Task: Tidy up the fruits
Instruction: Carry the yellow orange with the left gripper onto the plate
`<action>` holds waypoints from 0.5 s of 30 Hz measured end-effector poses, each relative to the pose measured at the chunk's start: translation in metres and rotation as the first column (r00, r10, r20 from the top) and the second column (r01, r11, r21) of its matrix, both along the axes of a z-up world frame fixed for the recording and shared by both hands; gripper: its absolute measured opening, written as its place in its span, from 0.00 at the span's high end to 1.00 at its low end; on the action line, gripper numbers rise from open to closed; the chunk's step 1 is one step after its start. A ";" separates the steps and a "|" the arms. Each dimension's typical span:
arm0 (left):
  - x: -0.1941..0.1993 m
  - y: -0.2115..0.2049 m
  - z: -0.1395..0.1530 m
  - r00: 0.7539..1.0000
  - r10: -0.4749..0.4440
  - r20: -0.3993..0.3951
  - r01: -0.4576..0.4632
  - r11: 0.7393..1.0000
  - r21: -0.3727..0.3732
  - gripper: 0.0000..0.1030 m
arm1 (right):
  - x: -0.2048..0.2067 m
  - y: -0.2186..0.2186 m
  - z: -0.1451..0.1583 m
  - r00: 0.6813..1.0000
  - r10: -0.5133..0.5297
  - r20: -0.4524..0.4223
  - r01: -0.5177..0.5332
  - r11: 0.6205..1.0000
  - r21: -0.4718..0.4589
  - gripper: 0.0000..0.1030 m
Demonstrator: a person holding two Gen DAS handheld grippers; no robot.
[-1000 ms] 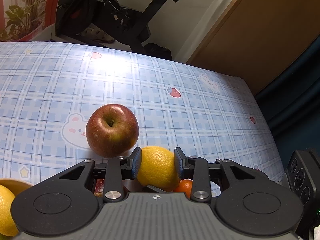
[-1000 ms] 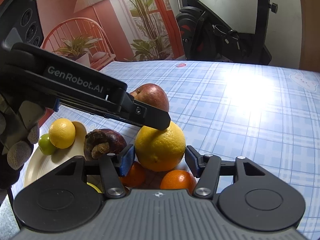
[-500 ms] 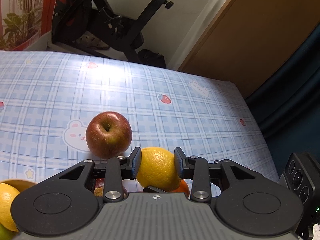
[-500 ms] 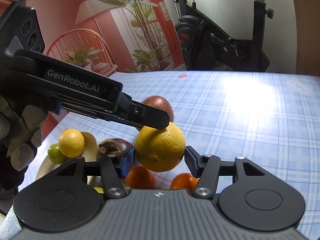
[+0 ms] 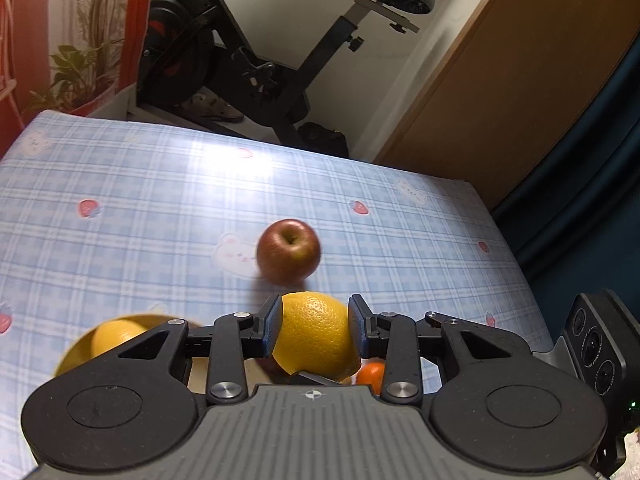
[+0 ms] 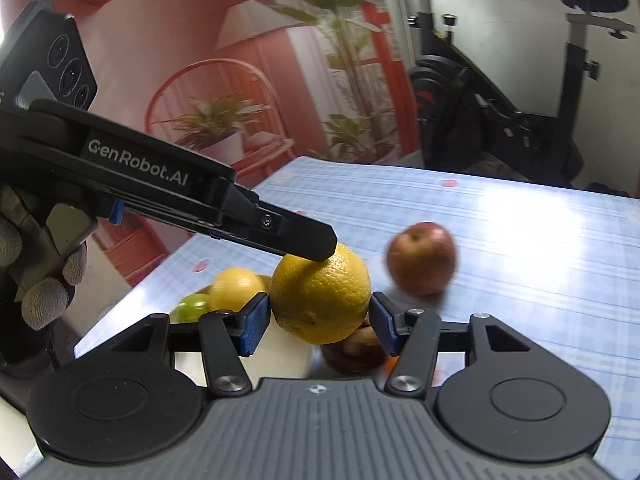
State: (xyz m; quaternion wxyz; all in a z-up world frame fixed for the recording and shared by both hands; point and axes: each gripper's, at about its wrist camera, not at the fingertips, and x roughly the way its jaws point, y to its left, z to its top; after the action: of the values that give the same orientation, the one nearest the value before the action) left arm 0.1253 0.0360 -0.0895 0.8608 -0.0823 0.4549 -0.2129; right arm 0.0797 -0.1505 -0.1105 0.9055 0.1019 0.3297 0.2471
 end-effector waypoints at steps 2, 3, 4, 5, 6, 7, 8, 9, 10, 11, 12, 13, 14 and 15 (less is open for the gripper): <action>-0.006 0.010 0.000 1.000 0.011 -0.003 -0.011 1.000 0.004 0.63 | -0.001 0.011 -0.001 1.000 0.017 -0.003 -0.017 1.000 0.003 0.45; -0.007 0.014 0.000 1.000 0.017 -0.004 -0.016 1.000 0.007 0.63 | -0.001 0.016 -0.002 1.000 0.025 -0.006 -0.025 1.000 0.001 0.45; -0.009 0.018 -0.001 1.000 0.022 -0.006 -0.022 1.000 0.010 0.63 | -0.001 0.022 -0.003 0.999 0.033 -0.008 -0.033 0.999 -0.002 0.45; -0.010 0.021 -0.003 1.000 0.029 -0.009 -0.029 0.999 0.012 0.63 | 0.000 0.027 -0.006 0.999 0.039 -0.012 -0.039 0.999 -0.005 0.45; -0.010 0.025 -0.005 0.999 0.037 -0.015 -0.037 0.999 0.014 0.63 | 0.002 0.031 -0.008 0.999 0.044 -0.019 -0.044 0.999 -0.005 0.45; -0.009 0.028 -0.009 0.999 0.046 -0.022 -0.046 0.999 0.013 0.63 | 0.003 0.035 -0.011 0.999 0.048 -0.027 -0.048 0.999 -0.002 0.45; -0.008 0.032 -0.011 0.998 0.053 -0.028 -0.053 0.999 0.012 0.63 | 0.006 0.038 -0.014 0.998 0.050 -0.034 -0.050 0.999 -0.002 0.45; -0.006 0.037 -0.014 0.998 0.059 -0.035 -0.058 0.998 0.009 0.63 | 0.008 0.039 -0.018 0.998 0.052 -0.040 -0.052 0.999 -0.005 0.45; -0.003 0.040 -0.017 0.997 0.065 -0.043 -0.065 0.998 0.005 0.63 | 0.012 0.042 -0.021 0.998 0.053 -0.046 -0.053 0.999 -0.010 0.45; 0.000 0.042 -0.021 0.996 0.073 -0.051 -0.073 0.997 0.002 0.63 | 0.015 0.045 -0.023 0.997 0.053 -0.052 -0.054 0.998 -0.016 0.45; 0.001 0.046 -0.024 0.995 0.080 -0.059 -0.080 0.997 -0.002 0.63 | 0.017 0.048 -0.025 0.997 0.053 -0.058 -0.054 0.998 -0.023 0.45; 0.003 0.047 -0.026 0.994 0.084 -0.063 -0.085 0.996 -0.005 0.63 | 0.020 0.050 -0.027 0.997 0.053 -0.062 -0.055 0.998 -0.031 0.45; 0.005 0.048 -0.029 0.994 0.087 -0.065 -0.088 0.996 -0.006 0.63 | 0.022 0.053 -0.029 0.996 0.054 -0.065 -0.057 0.998 -0.040 0.45; 0.007 0.049 -0.031 0.994 0.090 -0.067 -0.090 0.996 -0.007 0.63 | 0.025 0.055 -0.031 0.996 0.056 -0.069 -0.060 0.997 -0.048 0.45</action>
State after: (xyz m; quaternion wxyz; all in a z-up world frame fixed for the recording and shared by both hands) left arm 0.1321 0.0852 -0.1209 0.8533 -0.1141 0.4783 -0.1733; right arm 0.1042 -0.0955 -0.1417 0.8886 0.0778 0.3688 0.2615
